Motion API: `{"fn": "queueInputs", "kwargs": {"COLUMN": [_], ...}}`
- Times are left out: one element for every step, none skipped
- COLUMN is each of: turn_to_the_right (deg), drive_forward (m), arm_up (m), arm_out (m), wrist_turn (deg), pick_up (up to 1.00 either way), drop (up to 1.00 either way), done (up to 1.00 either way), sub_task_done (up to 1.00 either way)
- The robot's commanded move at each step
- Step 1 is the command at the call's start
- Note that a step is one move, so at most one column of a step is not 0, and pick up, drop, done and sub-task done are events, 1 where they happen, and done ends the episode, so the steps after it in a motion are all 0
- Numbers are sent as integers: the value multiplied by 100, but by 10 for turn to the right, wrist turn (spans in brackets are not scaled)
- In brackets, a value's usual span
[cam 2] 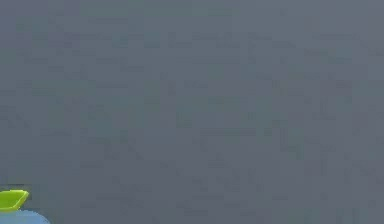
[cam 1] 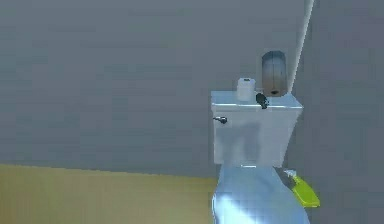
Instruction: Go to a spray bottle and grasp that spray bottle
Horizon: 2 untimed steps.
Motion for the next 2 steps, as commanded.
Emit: {"fn": "queueInputs", "kwargs": {"turn_to_the_right": [420, 0], "drive_forward": [0, 30], "arm_up": [0, 0], "arm_out": [0, 0], "wrist_turn": [0, 0], "pick_up": [0, 0], "drop": [0, 0], "done": [0, 0], "sub_task_done": [0, 0]}}
